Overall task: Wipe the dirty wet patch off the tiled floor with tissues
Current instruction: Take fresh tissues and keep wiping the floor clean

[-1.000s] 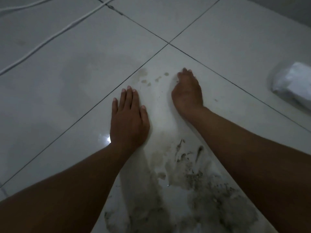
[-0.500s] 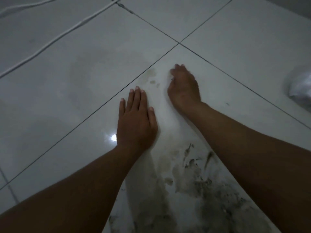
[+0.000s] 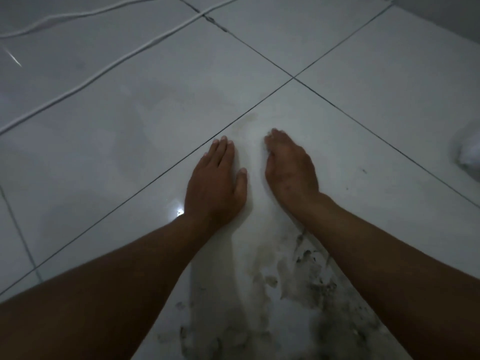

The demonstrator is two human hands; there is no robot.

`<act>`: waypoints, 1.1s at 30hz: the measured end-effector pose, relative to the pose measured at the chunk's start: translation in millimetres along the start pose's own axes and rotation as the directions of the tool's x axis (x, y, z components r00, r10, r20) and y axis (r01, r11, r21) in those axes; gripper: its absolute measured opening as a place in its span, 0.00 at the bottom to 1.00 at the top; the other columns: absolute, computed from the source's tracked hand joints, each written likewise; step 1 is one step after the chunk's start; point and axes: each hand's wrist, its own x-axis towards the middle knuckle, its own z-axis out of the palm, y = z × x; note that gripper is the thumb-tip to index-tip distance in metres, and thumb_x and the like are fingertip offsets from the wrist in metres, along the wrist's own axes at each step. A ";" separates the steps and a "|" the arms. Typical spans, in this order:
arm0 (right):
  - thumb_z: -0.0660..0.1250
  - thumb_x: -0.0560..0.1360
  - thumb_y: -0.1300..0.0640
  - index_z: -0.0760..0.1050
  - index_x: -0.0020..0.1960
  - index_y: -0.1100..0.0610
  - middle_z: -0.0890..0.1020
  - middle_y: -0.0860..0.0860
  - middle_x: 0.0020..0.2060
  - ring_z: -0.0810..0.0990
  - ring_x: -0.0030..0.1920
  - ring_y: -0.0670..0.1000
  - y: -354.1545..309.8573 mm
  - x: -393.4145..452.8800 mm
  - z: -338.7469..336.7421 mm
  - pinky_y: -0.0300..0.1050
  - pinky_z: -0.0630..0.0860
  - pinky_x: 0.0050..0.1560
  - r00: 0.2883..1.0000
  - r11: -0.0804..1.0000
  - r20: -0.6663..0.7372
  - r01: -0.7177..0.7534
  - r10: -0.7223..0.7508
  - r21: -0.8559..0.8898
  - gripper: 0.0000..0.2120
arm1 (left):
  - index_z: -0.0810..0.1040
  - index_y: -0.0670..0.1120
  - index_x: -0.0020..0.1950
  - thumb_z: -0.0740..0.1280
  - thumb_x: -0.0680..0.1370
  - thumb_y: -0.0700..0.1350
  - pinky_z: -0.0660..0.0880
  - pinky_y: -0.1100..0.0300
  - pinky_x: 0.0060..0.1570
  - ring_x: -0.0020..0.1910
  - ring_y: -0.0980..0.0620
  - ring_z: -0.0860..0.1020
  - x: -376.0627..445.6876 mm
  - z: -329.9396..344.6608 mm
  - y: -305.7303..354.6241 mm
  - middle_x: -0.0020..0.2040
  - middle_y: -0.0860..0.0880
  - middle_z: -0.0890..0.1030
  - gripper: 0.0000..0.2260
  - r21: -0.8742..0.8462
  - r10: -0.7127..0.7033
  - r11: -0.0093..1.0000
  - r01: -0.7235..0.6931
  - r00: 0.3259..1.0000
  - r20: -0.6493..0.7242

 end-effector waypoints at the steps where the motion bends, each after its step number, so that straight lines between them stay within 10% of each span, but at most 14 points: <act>1: 0.60 0.79 0.63 0.75 0.67 0.59 0.73 0.55 0.69 0.70 0.71 0.53 -5.6 -7.4 4.9 0.43 0.62 0.71 0.997 0.997 0.016 0.082 -0.081 -0.011 0.18 | 0.58 0.40 0.79 0.52 0.80 0.54 0.50 0.53 0.77 0.79 0.48 0.53 -0.1 -4.1 -9.7 0.79 0.42 0.57 0.30 0.051 0.015 0.999 -0.015 1.000 -0.002; 5: 0.58 0.77 0.66 0.76 0.64 0.64 0.76 0.58 0.67 0.72 0.69 0.55 -3.3 -18.4 8.4 0.45 0.65 0.71 0.943 0.943 0.047 0.331 -0.330 -0.022 0.18 | 0.52 0.41 0.80 0.46 0.81 0.57 0.43 0.51 0.78 0.80 0.49 0.46 -6.3 -9.5 -32.1 0.81 0.43 0.50 0.31 0.144 0.002 0.990 -0.008 0.999 0.045; 13: 0.51 0.72 0.61 0.78 0.56 0.65 0.79 0.62 0.59 0.75 0.63 0.62 -22.5 78.5 25.7 0.53 0.73 0.62 0.998 0.995 0.035 -0.046 0.043 0.084 0.21 | 0.50 0.42 0.80 0.46 0.81 0.56 0.44 0.52 0.78 0.80 0.51 0.45 -8.4 -6.7 -32.7 0.81 0.45 0.50 0.30 0.112 0.005 0.994 -0.009 0.999 0.036; 21: 0.62 0.73 0.65 0.82 0.57 0.61 0.82 0.55 0.59 0.77 0.65 0.51 -29.8 30.7 0.8 0.45 0.70 0.69 0.912 0.937 0.247 0.278 -0.326 0.211 0.16 | 0.52 0.41 0.80 0.48 0.81 0.56 0.45 0.51 0.78 0.80 0.50 0.46 -6.4 -5.9 -35.7 0.81 0.44 0.51 0.30 0.103 0.009 0.995 -0.012 1.000 0.027; 28: 0.55 0.76 0.62 0.76 0.60 0.62 0.78 0.60 0.62 0.74 0.65 0.60 -37.3 67.6 30.0 0.47 0.67 0.65 0.996 0.997 0.060 -0.069 0.066 0.046 0.17 | 0.51 0.41 0.80 0.49 0.82 0.55 0.45 0.51 0.78 0.80 0.51 0.46 -6.8 -6.4 -35.1 0.81 0.45 0.50 0.30 0.101 0.006 0.995 -0.009 1.000 0.027; 33: 0.61 0.79 0.61 0.77 0.63 0.62 0.77 0.57 0.65 0.71 0.70 0.55 -42.8 35.0 24.4 0.50 0.62 0.74 0.916 0.942 0.232 0.299 -0.327 0.150 0.15 | 0.52 0.41 0.80 0.48 0.82 0.55 0.45 0.51 0.78 0.80 0.50 0.46 -6.3 -5.8 -36.1 0.81 0.44 0.51 0.30 0.110 0.008 0.994 -0.011 1.000 0.027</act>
